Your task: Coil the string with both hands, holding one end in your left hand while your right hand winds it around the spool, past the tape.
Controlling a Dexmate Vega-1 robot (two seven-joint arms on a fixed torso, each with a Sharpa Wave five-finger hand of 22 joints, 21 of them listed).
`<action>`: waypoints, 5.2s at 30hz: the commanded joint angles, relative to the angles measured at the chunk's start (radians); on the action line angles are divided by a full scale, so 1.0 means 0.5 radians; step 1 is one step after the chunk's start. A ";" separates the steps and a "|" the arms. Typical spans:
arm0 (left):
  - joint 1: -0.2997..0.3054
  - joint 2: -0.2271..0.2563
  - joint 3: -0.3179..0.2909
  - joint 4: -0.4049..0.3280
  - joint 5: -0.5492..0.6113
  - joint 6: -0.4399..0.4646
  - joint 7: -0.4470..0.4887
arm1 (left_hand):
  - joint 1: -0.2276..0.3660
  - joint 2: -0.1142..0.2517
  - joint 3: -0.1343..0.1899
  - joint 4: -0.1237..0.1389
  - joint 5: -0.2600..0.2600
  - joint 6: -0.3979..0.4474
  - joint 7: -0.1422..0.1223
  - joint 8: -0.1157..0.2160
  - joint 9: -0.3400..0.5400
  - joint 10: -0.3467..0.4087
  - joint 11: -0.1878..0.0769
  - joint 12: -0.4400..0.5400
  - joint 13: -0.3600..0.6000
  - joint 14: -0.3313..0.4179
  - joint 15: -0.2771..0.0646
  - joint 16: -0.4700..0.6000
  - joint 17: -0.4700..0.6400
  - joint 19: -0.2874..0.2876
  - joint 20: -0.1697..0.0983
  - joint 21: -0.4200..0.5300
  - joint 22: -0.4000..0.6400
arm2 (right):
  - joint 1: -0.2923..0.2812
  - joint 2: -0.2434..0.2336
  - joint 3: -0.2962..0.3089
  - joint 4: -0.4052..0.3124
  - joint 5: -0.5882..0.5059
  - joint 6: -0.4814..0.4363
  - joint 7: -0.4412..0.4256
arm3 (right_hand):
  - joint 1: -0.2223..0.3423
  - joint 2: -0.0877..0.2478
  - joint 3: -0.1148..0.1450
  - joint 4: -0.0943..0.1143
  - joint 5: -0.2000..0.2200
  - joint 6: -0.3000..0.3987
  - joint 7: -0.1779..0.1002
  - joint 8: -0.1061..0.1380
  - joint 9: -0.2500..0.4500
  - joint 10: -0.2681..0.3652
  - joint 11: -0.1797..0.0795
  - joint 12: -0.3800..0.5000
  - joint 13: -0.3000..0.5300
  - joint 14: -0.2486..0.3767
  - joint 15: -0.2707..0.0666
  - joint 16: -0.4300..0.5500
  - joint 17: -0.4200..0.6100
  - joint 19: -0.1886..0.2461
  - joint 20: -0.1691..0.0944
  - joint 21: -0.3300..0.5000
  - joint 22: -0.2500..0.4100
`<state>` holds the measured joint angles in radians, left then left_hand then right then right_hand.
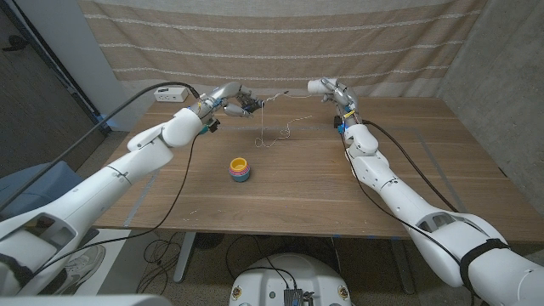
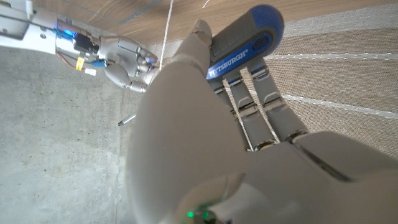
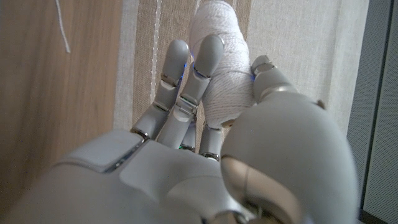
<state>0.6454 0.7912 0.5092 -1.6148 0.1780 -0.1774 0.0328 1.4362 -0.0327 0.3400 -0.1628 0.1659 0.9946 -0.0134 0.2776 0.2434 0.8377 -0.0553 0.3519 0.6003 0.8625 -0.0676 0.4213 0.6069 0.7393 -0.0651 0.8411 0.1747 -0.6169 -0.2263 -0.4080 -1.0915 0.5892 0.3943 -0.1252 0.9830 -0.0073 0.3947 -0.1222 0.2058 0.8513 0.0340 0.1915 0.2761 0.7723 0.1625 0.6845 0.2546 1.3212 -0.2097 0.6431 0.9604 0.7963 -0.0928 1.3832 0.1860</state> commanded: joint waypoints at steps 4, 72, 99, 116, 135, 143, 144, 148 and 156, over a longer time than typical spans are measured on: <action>-0.097 -0.063 0.037 0.091 -0.041 0.014 -0.027 | 0.311 0.311 0.010 0.003 0.014 0.289 0.265 0.006 0.012 0.012 0.006 -0.004 0.011 0.105 -0.210 0.001 0.008 0.007 -0.278 0.061 0.009 | -0.233 0.013 0.130 0.082 0.181 0.124 -0.034 | 0.341 0.349 0.054 0.055 0.010 0.371 0.146 0.009 0.003 0.486 -0.289 0.278 0.626 0.001 -0.008 -0.005 0.012 -0.009 -0.192 0.021 -0.003; -0.323 -0.057 0.328 -0.071 0.388 0.370 -0.305 | 0.310 0.310 0.006 0.006 0.018 0.284 0.260 -0.011 0.019 0.016 0.005 -0.039 0.024 0.115 -0.211 -0.020 -0.002 0.006 -0.282 0.075 0.008 | -0.266 -0.527 -0.134 -0.933 0.115 0.228 1.143 | 0.347 0.349 0.055 0.054 0.009 0.361 0.145 0.008 0.012 0.479 -0.294 0.270 0.654 0.008 -0.011 -0.016 0.018 -0.026 -0.194 0.067 -0.012; -0.395 -0.092 0.393 0.015 0.371 0.316 -0.505 | 0.311 0.313 0.006 0.006 0.018 0.283 0.258 -0.016 0.025 0.018 0.007 -0.049 0.033 0.110 -0.212 -0.022 0.005 -0.001 -0.280 0.074 0.007 | -0.032 -0.199 -0.060 -0.554 0.157 0.306 0.789 | 0.345 0.348 0.060 0.058 0.011 0.359 0.142 0.006 0.008 0.482 -0.298 0.261 0.649 0.000 -0.011 -0.026 0.019 -0.036 -0.202 0.071 -0.014; -0.426 -0.160 0.422 0.133 0.357 0.263 -0.467 | 0.313 0.316 0.007 0.005 0.019 0.280 0.262 -0.019 0.030 0.019 0.006 -0.058 0.035 0.105 -0.211 -0.028 0.006 -0.006 -0.279 0.073 0.007 | -0.023 -0.055 -0.035 -0.441 0.110 0.286 0.479 | 0.356 0.358 0.069 0.055 0.007 0.365 0.155 0.005 -0.002 0.507 -0.283 0.247 0.615 0.026 -0.011 -0.049 -0.028 -0.014 -0.201 0.073 -0.017; -0.418 -0.126 0.458 0.018 0.598 0.452 -0.371 | 0.317 0.317 0.010 0.003 0.023 0.270 0.257 -0.024 0.036 0.016 0.008 -0.067 0.041 0.105 -0.211 -0.030 0.009 -0.008 -0.282 0.074 0.007 | -0.089 -0.220 -0.041 -0.582 -0.178 0.141 0.186 | 0.356 0.354 0.081 0.056 -0.002 0.365 0.159 0.003 -0.013 0.507 -0.285 0.247 0.617 0.033 -0.006 -0.054 -0.029 -0.008 -0.197 0.073 -0.018; -0.416 -0.109 0.490 -0.025 0.757 0.529 -0.347 | 0.316 0.317 0.010 0.003 0.025 0.272 0.255 -0.025 0.036 0.017 0.009 -0.073 0.039 0.113 -0.221 -0.030 0.008 -0.008 -0.283 0.075 0.008 | -0.154 -0.344 -0.041 -0.706 -0.402 -0.009 -0.041 | 0.351 0.351 0.082 0.058 -0.005 0.365 0.159 0.003 -0.017 0.510 -0.287 0.247 0.617 0.032 -0.006 -0.054 -0.026 -0.010 -0.199 0.072 -0.018; -0.414 -0.107 0.493 -0.030 0.776 0.537 -0.341 | 0.315 0.317 0.010 0.004 0.025 0.273 0.255 -0.025 0.036 0.017 0.010 -0.074 0.037 0.112 -0.220 -0.031 0.007 -0.008 -0.283 0.075 0.008 | -0.164 -0.362 -0.041 -0.727 -0.427 -0.034 -0.064 | 0.350 0.351 0.083 0.059 -0.005 0.365 0.158 0.003 -0.018 0.509 -0.288 0.246 0.617 0.030 -0.005 -0.054 -0.023 -0.011 -0.199 0.071 -0.018; -0.408 -0.106 0.494 -0.043 0.805 0.560 -0.347 | 0.315 0.316 0.010 0.004 0.025 0.275 0.253 -0.026 0.036 0.019 0.007 -0.077 0.036 0.110 -0.219 -0.033 0.007 -0.007 -0.284 0.076 0.008 | -0.210 -0.449 -0.041 -0.836 -0.535 -0.160 -0.157 | 0.349 0.349 0.083 0.058 -0.006 0.365 0.156 0.003 -0.020 0.508 -0.290 0.246 0.617 0.032 -0.006 -0.054 -0.023 -0.009 -0.198 0.072 -0.017; -0.424 -0.102 0.517 -0.058 0.859 0.606 -0.430 | 0.314 0.315 0.010 0.003 0.026 0.275 0.250 -0.027 0.039 0.023 0.008 -0.079 0.037 0.116 -0.218 -0.035 0.004 -0.004 -0.286 0.079 0.009 | -0.304 -0.623 -0.047 -1.040 -0.702 -0.434 -0.269 | 0.344 0.351 0.084 0.062 -0.007 0.361 0.152 0.003 -0.022 0.509 -0.288 0.243 0.614 0.032 -0.005 -0.056 -0.024 -0.011 -0.196 0.070 -0.017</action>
<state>0.4380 0.7355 0.7538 -1.6268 0.5042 0.0571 -0.1525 1.4407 -0.0373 0.3383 -0.1644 0.1743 1.0003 -0.0077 0.2576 0.2580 0.8409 -0.0520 0.3172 0.6160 0.8681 -0.0699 0.4018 0.6058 0.7333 -0.0661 0.8525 0.1747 -0.6948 -0.3992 -0.4283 -1.4094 0.3509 0.3237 -0.1680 0.9866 -0.0108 0.4006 -0.1224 0.2039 0.8560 0.0320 0.1889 0.2645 0.7776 0.1678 0.6847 0.2546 1.3346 -0.2070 0.6154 0.9472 0.7861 -0.0895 1.4133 0.1770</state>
